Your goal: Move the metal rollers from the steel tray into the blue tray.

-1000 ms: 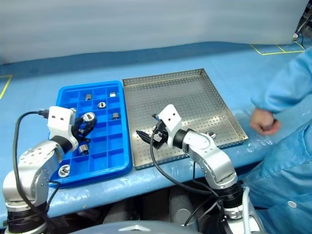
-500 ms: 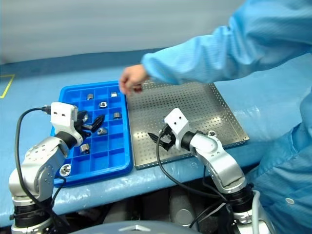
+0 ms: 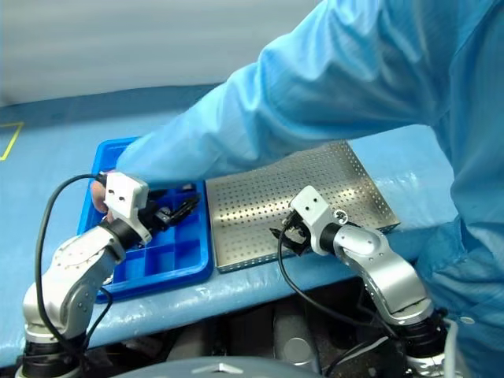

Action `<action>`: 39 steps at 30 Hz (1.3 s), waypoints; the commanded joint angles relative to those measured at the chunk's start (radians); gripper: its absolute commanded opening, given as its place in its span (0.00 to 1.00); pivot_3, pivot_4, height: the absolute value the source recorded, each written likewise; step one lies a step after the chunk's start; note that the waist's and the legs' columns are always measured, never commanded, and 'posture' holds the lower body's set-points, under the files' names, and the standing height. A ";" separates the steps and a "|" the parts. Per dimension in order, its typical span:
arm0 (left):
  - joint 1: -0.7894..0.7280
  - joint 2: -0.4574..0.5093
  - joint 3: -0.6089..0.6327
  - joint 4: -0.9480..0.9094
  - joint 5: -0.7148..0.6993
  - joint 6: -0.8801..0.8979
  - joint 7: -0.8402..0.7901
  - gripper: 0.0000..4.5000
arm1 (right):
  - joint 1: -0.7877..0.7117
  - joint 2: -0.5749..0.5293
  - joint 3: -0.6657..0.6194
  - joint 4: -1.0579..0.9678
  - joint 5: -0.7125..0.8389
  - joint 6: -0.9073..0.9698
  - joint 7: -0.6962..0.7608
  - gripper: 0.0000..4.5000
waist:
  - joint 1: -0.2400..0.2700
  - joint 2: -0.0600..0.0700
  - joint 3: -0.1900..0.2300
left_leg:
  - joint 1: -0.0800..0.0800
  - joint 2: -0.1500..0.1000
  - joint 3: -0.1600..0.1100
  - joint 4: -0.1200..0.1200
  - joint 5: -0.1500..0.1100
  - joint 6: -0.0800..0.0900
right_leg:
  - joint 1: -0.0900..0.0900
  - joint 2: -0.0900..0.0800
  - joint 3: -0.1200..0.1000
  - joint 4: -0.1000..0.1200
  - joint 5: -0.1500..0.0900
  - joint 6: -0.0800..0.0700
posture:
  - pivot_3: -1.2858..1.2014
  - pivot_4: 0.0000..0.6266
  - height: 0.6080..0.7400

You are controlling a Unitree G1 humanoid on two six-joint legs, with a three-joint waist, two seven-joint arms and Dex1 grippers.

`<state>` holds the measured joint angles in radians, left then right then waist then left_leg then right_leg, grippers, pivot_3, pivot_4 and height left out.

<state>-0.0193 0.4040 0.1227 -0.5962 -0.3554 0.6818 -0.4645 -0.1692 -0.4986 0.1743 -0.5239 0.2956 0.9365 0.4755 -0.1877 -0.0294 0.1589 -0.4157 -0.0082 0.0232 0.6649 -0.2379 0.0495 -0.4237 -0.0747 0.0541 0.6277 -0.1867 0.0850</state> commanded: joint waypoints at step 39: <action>0.090 0.120 0.096 -0.078 0.026 0.013 0.094 0.82 | -0.102 0.144 0.020 -0.008 -0.051 0.031 -0.102 0.38 | 0.004 0.001 0.000 | -0.001 0.001 0.000 -0.001 0.000 0.000 | -0.002 0.002 0.001 0.001 0.000 0.001 | 0.44 0.24 1.00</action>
<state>0.0662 0.5094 0.1682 -0.6304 -0.3384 0.6871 -0.3894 -0.2343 -0.3591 0.2102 -0.4516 0.2294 0.9732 0.3664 -0.1841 -0.0282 0.1594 -0.4164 -0.0068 0.0230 0.6635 -0.2375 0.0496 -0.4262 -0.0725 0.0548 0.6285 -0.1865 0.0856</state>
